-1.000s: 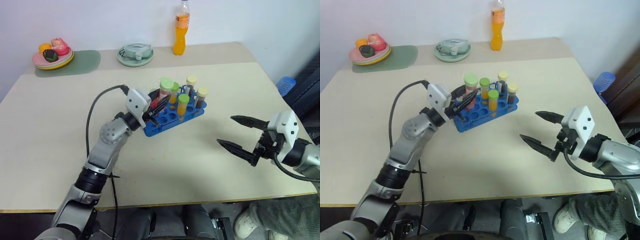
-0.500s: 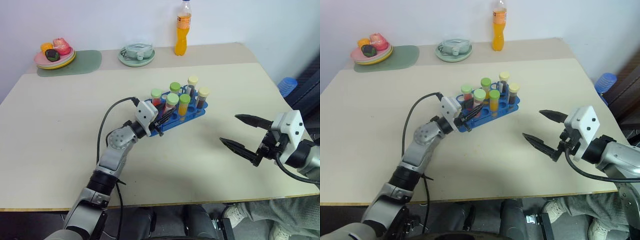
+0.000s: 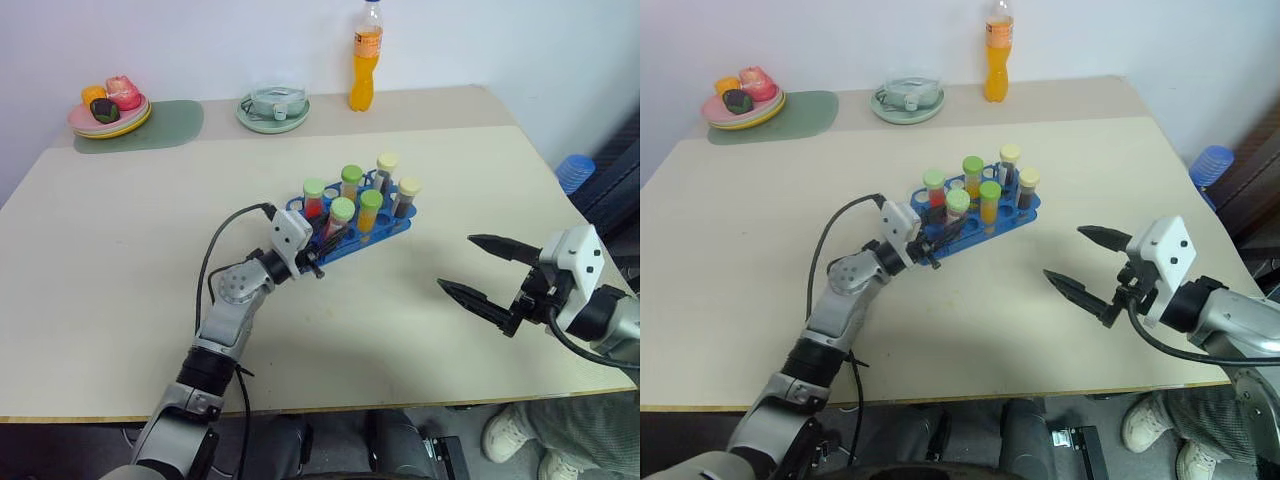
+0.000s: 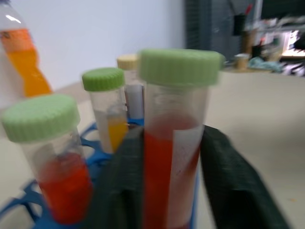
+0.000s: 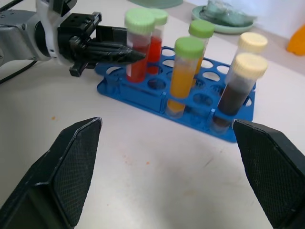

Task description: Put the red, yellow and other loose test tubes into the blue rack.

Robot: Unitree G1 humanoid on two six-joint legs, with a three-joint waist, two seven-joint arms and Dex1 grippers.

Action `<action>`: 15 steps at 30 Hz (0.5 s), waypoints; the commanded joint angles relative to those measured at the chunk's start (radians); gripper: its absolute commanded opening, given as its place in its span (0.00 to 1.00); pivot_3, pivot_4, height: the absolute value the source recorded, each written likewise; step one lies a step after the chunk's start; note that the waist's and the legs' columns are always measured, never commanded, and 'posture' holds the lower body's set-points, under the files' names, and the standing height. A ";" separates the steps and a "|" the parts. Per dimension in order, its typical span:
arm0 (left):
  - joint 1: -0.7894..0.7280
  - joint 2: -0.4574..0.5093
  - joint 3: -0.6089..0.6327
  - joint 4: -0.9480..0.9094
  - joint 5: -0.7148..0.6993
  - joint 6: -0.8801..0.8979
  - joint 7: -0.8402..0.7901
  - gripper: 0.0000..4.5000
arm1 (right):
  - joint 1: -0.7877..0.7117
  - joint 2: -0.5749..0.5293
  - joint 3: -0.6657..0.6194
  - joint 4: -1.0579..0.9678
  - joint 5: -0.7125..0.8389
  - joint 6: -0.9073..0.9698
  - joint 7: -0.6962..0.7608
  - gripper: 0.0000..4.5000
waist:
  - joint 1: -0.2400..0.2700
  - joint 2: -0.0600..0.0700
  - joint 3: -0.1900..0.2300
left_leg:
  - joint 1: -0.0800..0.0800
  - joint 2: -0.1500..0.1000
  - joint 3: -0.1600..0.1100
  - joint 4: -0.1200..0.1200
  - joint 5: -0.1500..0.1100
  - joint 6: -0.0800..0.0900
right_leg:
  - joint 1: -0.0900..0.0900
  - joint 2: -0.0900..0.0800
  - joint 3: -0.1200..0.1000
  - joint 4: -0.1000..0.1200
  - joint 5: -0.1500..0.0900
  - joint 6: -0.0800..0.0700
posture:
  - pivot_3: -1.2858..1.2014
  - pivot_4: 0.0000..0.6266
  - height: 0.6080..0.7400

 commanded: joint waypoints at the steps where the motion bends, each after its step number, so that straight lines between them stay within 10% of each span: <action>1: 0.012 -0.001 0.007 -0.030 -0.003 0.003 -0.013 0.85 | 0.002 0.011 -0.014 -0.038 0.003 -0.030 -0.004 1.00 | 0.000 0.000 0.000 | 0.000 0.000 0.000 0.000 0.000 0.000 | 0.000 0.000 0.000 0.000 0.000 0.000 | 0.52 0.24 1.00; 15: 0.191 0.141 0.168 -0.324 -0.087 0.137 0.004 0.94 | -0.022 0.148 0.107 0.096 -0.125 -0.169 -0.062 1.00 | -0.003 0.001 -0.001 | 0.001 0.000 0.000 0.000 0.000 0.000 | 0.000 0.000 0.000 0.001 0.000 0.000 | 0.52 0.24 1.00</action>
